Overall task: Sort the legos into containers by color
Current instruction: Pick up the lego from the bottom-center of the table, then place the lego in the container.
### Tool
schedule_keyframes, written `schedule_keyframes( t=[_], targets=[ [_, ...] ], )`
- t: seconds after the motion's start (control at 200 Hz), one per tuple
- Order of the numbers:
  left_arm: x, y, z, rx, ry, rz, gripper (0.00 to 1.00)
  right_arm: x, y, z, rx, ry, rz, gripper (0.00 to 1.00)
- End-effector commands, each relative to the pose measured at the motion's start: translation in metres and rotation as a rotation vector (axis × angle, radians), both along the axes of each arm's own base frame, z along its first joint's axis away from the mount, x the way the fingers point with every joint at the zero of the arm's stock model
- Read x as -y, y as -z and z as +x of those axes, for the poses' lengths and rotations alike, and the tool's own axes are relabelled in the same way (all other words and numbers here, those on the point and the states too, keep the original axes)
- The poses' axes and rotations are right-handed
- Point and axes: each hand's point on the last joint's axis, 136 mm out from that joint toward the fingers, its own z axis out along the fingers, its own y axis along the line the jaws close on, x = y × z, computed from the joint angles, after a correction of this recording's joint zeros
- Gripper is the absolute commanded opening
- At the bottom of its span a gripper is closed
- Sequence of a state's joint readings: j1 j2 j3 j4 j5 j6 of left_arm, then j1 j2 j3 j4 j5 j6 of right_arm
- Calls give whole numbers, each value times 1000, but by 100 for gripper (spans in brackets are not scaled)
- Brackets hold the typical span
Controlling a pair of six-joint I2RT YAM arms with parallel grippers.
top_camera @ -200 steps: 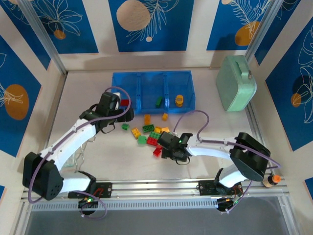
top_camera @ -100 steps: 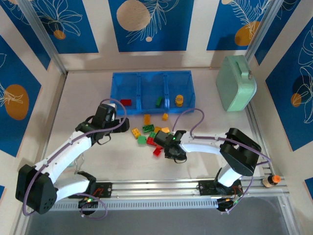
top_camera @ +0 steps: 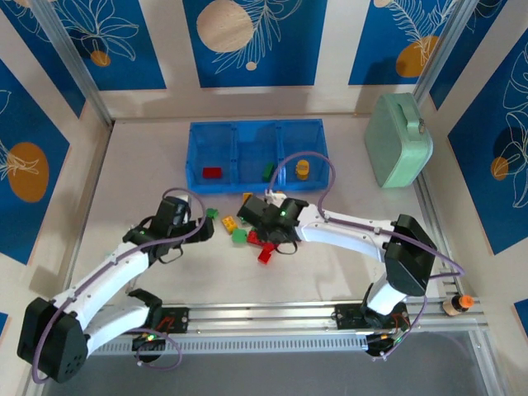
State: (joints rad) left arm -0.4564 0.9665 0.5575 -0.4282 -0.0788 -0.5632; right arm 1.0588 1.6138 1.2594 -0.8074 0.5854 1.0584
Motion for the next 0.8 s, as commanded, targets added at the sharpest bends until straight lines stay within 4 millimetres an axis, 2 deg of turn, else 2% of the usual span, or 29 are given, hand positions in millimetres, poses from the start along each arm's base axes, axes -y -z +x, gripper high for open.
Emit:
schedule_keyframes(
  t=[0.0, 0.17, 0.425, 0.625, 0.795],
  targets=[
    [0, 13, -16, -38, -15, -41, 89, -18, -19, 22, 61, -82, -39, 29],
    [-3, 17, -32, -36, -22, -64, 88, -64, -46, 57, 100, -182, 17, 28],
    [-3, 21, -49, -44, -7, -69, 88, -121, -67, 115, 130, -300, 46, 28],
    [-5, 18, -56, -38, 5, -64, 88, -145, -60, 161, 139, -340, 46, 29],
    [-4, 15, -57, -32, 16, -69, 88, -152, -48, 202, 199, -325, 47, 30]
  ],
)
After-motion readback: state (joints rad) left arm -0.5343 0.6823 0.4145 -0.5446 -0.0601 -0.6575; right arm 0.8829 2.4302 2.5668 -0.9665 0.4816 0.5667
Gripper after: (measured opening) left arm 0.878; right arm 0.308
